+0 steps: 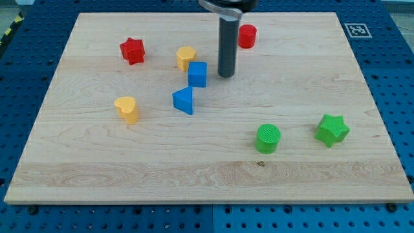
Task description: Move your arm to the center right of the board
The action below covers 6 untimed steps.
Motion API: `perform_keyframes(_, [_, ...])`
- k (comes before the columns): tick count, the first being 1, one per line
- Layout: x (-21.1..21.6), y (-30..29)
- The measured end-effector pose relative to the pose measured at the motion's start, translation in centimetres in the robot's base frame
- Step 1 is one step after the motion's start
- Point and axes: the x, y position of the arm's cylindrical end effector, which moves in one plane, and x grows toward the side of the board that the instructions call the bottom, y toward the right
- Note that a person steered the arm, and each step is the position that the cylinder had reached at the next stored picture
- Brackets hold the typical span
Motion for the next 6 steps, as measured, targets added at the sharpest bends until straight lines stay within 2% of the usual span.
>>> perform_keyframes(2, [2.6,7.0])
perform_keyframes(6, [4.4,21.2])
